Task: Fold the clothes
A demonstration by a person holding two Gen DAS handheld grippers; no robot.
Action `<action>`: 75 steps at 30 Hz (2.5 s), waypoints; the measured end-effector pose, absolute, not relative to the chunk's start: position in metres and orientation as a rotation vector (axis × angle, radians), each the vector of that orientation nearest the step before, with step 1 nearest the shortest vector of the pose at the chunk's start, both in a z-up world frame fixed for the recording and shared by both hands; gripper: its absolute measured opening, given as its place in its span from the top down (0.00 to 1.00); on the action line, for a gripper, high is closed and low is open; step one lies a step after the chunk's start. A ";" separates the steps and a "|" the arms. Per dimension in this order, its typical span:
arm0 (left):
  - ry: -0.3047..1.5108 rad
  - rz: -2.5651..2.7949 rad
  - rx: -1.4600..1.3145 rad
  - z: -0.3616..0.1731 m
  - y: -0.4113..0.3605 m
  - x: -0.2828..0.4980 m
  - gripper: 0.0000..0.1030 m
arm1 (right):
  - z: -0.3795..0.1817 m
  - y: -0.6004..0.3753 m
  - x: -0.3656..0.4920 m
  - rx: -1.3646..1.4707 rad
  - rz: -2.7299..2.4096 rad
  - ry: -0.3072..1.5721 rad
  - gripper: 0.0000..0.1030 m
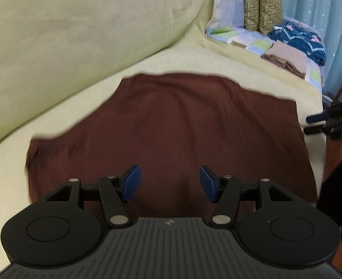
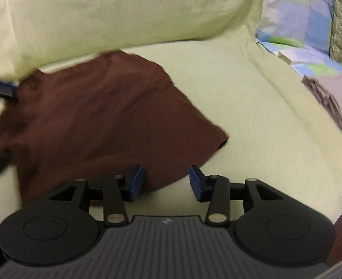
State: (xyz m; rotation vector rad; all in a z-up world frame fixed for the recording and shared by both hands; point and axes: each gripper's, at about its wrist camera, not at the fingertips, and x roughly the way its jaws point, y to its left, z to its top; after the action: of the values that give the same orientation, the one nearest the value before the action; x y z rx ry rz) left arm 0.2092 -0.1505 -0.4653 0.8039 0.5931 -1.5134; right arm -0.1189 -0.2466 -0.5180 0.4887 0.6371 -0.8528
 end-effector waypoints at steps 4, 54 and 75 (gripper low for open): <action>0.625 -1.442 0.772 -0.463 -0.094 0.205 0.43 | -0.515 -0.204 -0.096 0.445 -0.727 0.623 0.62; 0.893 -1.384 0.569 -0.485 0.054 0.290 0.98 | -0.541 -0.121 -0.005 1.008 -0.629 0.561 0.99; 0.827 -1.240 0.832 -0.473 0.048 0.283 0.79 | -0.543 -0.117 -0.047 0.811 -0.736 0.514 0.77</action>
State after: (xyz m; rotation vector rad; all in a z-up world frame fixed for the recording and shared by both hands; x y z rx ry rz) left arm 0.2835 0.0484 -0.4735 0.8319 0.8267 -1.2401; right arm -0.0470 -0.1168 -0.5426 0.8114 0.5145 -0.7360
